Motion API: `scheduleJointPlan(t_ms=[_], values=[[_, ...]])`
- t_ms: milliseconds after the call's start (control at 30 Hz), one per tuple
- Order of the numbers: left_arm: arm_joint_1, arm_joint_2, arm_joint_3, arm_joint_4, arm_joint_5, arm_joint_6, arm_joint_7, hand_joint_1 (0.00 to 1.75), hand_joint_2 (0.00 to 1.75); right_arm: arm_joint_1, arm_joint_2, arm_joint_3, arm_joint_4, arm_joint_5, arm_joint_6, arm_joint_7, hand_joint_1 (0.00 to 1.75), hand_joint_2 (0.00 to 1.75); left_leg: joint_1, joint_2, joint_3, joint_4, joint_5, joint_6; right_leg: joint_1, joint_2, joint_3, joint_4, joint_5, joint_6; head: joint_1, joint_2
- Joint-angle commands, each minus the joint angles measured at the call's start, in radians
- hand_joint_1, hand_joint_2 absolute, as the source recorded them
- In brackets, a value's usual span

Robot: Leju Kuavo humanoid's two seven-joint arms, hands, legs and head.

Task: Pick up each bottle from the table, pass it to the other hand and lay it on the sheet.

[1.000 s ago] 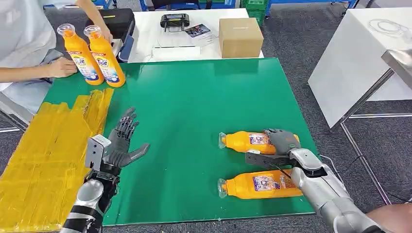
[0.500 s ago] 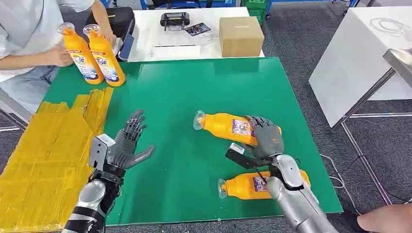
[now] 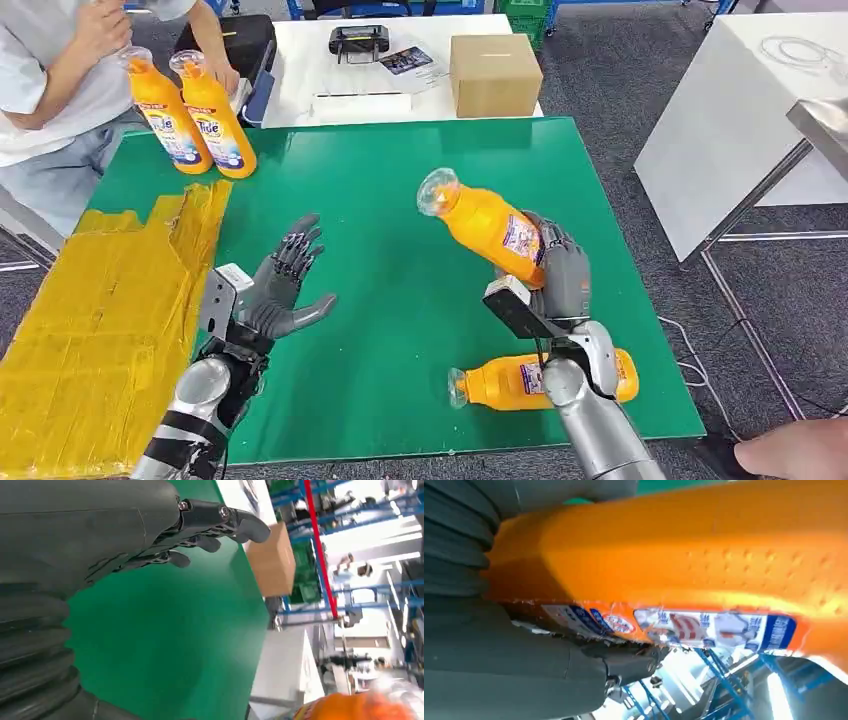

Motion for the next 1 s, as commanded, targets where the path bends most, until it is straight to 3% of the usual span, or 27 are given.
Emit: scheduleJointPlan(t_ms=[33,367,1000], values=[[-0.083,0.009,-0.098,0.074,0.03,0.001,0.018,0.0,1.75,0.001,0.109,-0.022,-0.017,-0.131,0.041,-0.072,1.75,1.75,0.001,0.001,0.002,0.001,-0.002,0.0,0.001,0.0,0.002,0.0,-0.002,-0.002,0.0,0.0],[-0.108,0.015,-0.144,0.052,0.111,-0.026,0.032,0.0,1.75,-0.069,0.162,0.07,0.17,-0.314,0.287,-0.131,1.71,1.75,0.001,0.002,0.0,0.0,-0.001,0.0,0.001,0.0,0.001,0.0,0.0,-0.001,0.0,0.0],[-0.132,-0.005,-0.195,0.053,0.11,-0.027,0.02,0.0,1.75,-0.16,0.227,0.162,0.364,-0.319,0.349,-0.128,1.75,1.75,0.0,0.001,0.0,0.0,-0.001,0.0,0.001,0.0,0.001,0.0,-0.001,-0.001,0.0,0.0]])
